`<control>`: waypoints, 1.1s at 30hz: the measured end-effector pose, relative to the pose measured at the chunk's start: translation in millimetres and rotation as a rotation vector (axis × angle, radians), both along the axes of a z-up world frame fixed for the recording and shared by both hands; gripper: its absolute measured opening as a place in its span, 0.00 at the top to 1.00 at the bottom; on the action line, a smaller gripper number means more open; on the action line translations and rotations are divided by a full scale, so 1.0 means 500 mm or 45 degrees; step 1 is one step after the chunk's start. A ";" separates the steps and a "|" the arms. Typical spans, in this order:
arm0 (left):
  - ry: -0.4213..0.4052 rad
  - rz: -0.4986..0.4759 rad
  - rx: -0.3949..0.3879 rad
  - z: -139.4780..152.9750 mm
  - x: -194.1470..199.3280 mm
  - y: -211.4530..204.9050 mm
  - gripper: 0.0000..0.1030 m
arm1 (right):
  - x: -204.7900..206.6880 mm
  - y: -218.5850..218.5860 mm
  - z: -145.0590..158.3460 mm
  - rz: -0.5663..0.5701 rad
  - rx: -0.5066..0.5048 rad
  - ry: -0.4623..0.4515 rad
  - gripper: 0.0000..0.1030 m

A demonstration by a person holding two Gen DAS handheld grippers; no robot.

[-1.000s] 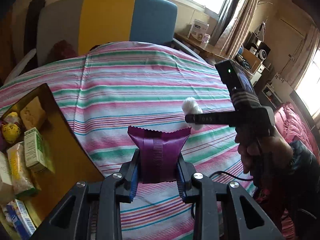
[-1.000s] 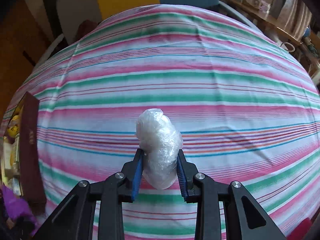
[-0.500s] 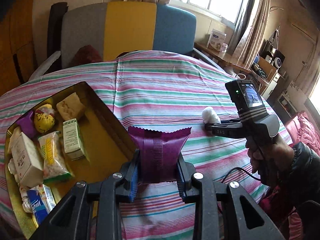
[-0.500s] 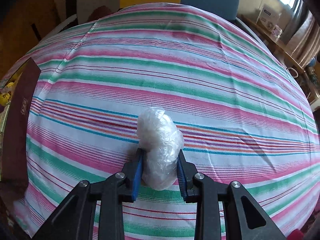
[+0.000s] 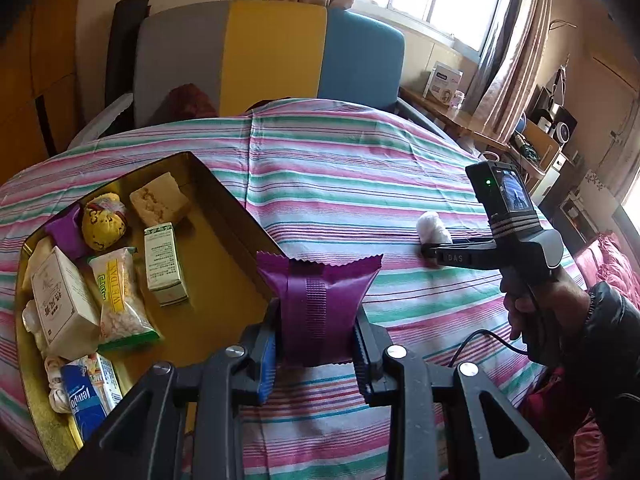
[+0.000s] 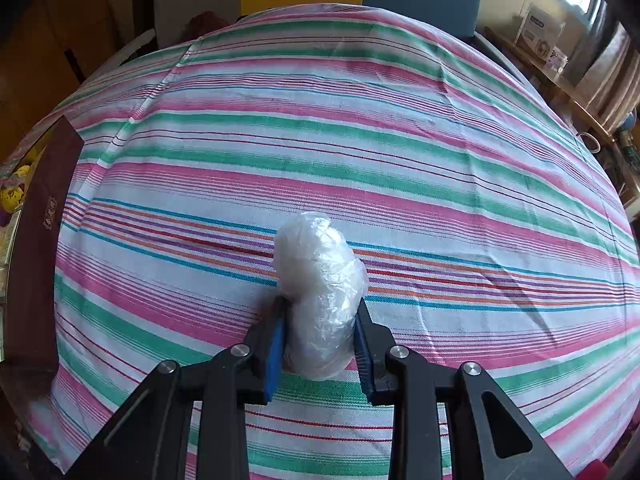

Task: Organize objects
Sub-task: 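Carry the purple packet into the tray and open the left gripper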

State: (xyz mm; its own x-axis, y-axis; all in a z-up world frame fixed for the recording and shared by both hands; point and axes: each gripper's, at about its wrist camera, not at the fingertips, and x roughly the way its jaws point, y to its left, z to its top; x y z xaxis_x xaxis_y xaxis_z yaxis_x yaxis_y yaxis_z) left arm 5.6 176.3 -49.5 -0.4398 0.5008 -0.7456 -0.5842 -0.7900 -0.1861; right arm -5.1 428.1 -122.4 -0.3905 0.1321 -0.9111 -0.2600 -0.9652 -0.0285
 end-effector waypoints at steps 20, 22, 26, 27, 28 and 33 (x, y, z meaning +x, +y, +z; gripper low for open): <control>-0.127 0.408 0.207 0.023 -0.090 -0.316 0.70 | 0.000 -0.008 -0.002 0.027 0.032 -0.013 0.68; -0.170 0.400 0.222 0.009 -0.087 -0.325 0.70 | 0.001 -0.009 -0.002 0.031 0.036 -0.013 0.68; -0.257 0.324 0.227 -0.021 -0.084 -0.284 0.70 | 0.001 -0.011 -0.002 0.038 0.047 -0.013 0.68; -0.281 0.307 0.219 -0.030 -0.086 -0.269 0.70 | 0.001 -0.012 -0.001 0.037 0.049 -0.013 0.68; -0.313 0.303 0.203 -0.043 -0.091 -0.253 0.70 | 0.002 -0.013 -0.001 0.037 0.050 -0.013 0.68; -0.305 0.265 0.030 -0.080 -0.103 -0.192 0.70 | 0.004 -0.016 0.001 0.037 0.049 -0.013 0.68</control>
State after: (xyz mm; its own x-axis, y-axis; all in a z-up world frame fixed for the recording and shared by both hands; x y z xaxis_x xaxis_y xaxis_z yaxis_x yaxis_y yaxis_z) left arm -45.9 80.2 -89.6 -0.3480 0.4368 -0.8295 -0.3480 -0.8818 -0.3183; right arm -2.9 420.3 -122.0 -0.3856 0.1560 -0.9094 -0.2311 -0.9705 -0.0685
